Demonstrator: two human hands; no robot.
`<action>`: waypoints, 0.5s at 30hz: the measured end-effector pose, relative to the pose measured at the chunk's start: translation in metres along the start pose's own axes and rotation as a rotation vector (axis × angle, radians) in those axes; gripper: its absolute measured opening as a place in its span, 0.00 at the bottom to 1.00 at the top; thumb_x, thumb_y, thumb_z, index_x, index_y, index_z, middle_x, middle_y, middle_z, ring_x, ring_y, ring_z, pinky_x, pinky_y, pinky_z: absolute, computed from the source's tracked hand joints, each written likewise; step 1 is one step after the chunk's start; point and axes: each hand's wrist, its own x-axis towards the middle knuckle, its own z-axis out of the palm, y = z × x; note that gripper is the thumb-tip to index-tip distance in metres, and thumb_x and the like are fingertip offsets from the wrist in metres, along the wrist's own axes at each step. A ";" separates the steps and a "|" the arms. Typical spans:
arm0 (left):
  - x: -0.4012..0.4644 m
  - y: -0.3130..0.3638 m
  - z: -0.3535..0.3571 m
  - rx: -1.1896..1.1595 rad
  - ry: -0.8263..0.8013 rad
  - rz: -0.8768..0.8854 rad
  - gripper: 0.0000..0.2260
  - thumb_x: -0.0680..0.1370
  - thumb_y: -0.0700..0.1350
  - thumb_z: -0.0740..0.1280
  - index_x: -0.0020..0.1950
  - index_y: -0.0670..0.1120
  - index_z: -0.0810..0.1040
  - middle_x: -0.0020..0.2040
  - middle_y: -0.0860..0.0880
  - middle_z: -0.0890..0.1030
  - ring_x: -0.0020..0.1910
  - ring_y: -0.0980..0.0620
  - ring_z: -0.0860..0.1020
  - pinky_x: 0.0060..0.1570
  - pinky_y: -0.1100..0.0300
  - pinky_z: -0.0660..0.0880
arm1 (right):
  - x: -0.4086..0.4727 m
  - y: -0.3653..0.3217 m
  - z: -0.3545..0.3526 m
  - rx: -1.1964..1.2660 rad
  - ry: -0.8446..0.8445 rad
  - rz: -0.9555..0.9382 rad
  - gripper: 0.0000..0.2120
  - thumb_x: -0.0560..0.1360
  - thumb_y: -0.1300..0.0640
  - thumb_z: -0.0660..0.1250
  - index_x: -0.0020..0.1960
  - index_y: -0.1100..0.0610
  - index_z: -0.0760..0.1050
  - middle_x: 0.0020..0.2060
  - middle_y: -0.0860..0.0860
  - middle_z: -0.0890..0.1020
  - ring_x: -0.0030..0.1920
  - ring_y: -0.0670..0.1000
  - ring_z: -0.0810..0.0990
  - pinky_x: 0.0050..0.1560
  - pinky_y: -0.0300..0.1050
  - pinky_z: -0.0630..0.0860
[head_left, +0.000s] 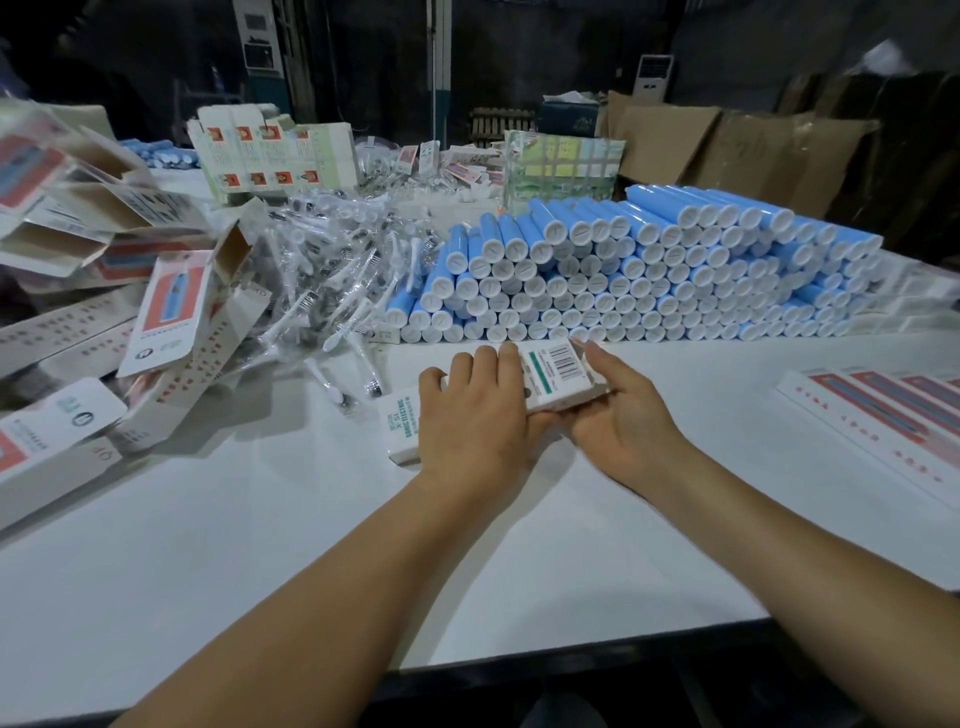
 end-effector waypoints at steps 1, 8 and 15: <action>-0.001 0.001 0.000 0.014 0.010 0.003 0.32 0.74 0.65 0.61 0.68 0.43 0.67 0.57 0.46 0.75 0.54 0.44 0.72 0.53 0.49 0.65 | 0.001 0.002 0.000 -0.008 -0.024 -0.031 0.17 0.68 0.60 0.67 0.57 0.63 0.74 0.49 0.61 0.84 0.49 0.58 0.84 0.45 0.51 0.82; -0.009 0.007 -0.001 0.108 0.088 0.082 0.30 0.73 0.63 0.59 0.62 0.40 0.74 0.49 0.46 0.77 0.46 0.44 0.75 0.46 0.49 0.69 | -0.007 0.018 -0.002 -1.036 0.169 -0.562 0.13 0.79 0.65 0.58 0.50 0.51 0.76 0.42 0.46 0.82 0.43 0.47 0.81 0.43 0.38 0.77; -0.012 0.005 -0.006 0.148 0.091 0.096 0.29 0.73 0.63 0.58 0.62 0.40 0.74 0.49 0.46 0.77 0.46 0.44 0.74 0.46 0.48 0.70 | -0.013 0.020 0.000 -1.182 0.147 -0.599 0.15 0.81 0.60 0.56 0.65 0.60 0.71 0.51 0.54 0.82 0.50 0.51 0.80 0.52 0.48 0.77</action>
